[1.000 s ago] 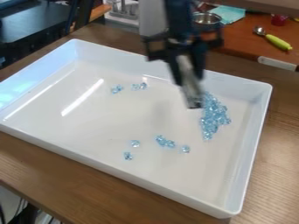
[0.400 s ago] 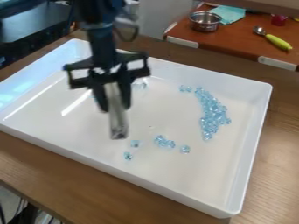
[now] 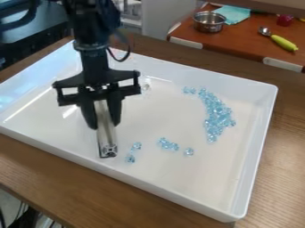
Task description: Sweep into pile
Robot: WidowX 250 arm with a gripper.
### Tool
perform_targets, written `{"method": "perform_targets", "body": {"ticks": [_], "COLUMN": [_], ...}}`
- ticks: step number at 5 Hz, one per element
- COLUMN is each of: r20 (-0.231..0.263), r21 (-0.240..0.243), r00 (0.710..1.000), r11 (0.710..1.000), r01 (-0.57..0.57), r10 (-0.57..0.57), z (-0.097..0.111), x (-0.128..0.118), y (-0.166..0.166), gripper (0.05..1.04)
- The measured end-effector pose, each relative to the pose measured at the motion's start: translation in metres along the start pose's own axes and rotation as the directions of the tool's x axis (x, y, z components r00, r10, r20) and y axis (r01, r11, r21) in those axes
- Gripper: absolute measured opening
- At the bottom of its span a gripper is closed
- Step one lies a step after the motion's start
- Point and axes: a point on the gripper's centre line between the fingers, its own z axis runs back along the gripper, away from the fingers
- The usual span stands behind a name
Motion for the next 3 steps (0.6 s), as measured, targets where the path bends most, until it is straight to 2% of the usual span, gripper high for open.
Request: {"method": "perform_targets", "body": {"ticks": [1, 2, 3], "r20": [-0.011, 0.009, 0.007], "r21": [0.032, 0.042, 0.046], "r00": [0.999, 0.999, 1.000], "r11": [0.999, 0.999, 0.999], "r01": [-0.044, -0.034, -0.026], "r10": [0.044, 0.034, 0.026], "z": [-0.014, -0.018, -0.020], "x": [-0.001, -0.004, -0.010], "y": [0.003, -0.005, -0.013], "gripper": [0.367, 0.366, 0.367]}}
